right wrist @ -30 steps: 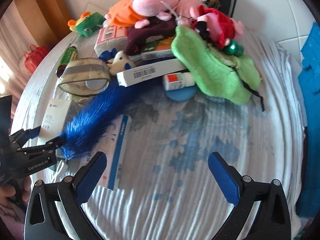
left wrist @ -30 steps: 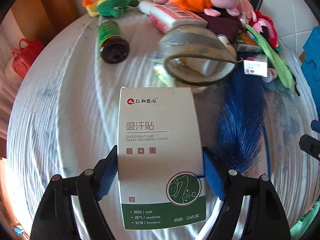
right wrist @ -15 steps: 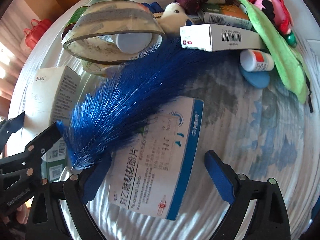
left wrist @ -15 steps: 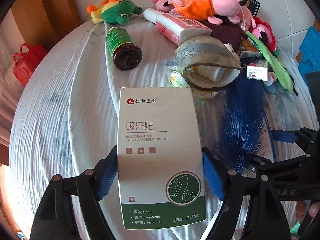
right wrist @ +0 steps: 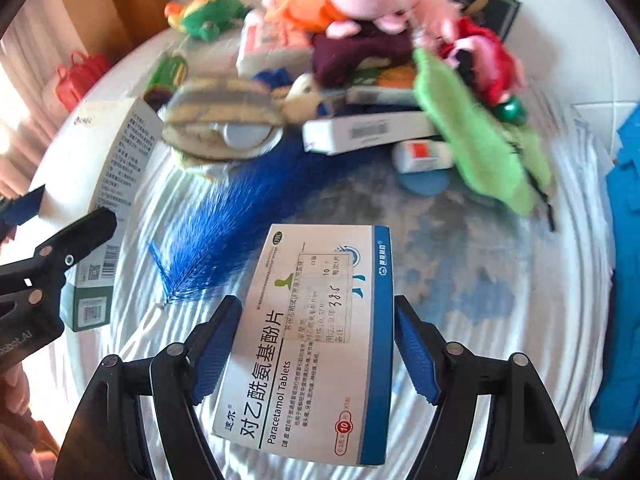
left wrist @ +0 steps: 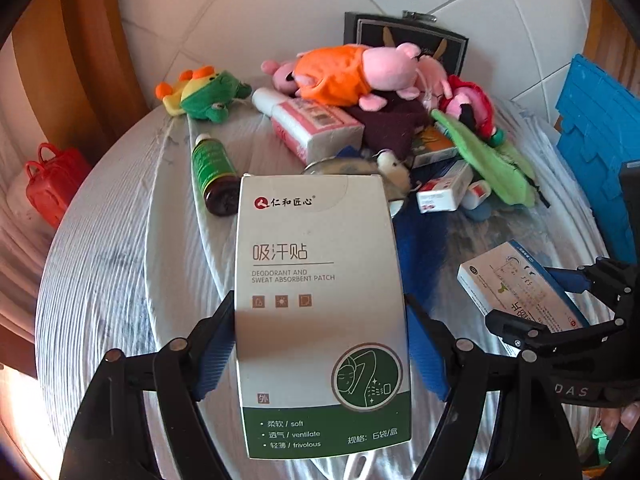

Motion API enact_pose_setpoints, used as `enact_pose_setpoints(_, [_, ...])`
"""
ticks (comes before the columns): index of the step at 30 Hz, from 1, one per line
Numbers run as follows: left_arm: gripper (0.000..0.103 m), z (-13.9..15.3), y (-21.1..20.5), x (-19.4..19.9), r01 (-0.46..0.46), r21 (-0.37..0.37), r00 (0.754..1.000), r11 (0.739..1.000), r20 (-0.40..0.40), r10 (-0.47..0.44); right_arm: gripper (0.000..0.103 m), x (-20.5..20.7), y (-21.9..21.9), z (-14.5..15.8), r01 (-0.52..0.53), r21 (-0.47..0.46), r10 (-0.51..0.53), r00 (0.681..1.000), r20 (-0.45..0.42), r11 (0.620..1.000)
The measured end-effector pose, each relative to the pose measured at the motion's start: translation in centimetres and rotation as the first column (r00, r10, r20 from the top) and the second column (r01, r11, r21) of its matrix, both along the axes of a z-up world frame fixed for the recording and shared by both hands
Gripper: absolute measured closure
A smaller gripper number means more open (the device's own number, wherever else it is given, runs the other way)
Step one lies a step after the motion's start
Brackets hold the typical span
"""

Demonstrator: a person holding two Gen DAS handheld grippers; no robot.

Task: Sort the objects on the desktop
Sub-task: 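Grasp the white-blue paracetamol box with the right tool while the left tool lifts its box, then carry both boxes over the blue crate and open both tools to drop them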

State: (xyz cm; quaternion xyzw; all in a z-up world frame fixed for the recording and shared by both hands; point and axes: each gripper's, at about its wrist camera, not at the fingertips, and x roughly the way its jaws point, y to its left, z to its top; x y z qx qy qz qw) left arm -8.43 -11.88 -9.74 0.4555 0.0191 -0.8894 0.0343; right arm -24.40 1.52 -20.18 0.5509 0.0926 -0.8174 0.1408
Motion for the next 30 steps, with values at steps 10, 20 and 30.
enact_pose_setpoints(10, [0.026,7.8,9.9,0.2,0.180,0.003,0.970,0.984,-0.170,-0.177,0.028,2.0,8.9,13.2,0.146,-0.100,-0.168,0.951,-0.262,0.984])
enact_pose_setpoints(20, [0.026,14.1,21.7,-0.4,0.288,0.002,0.916,0.957,-0.291,-0.275,0.028,5.3,19.9,22.4,0.232,-0.127,-0.264,0.840,-0.474,0.964])
enact_pose_setpoints(30, [0.026,20.3,33.6,-1.7,0.383,-0.023,0.833,0.923,-0.423,-0.356,0.028,7.5,31.6,29.7,0.318,-0.176,-0.354,0.682,-0.640,0.932])
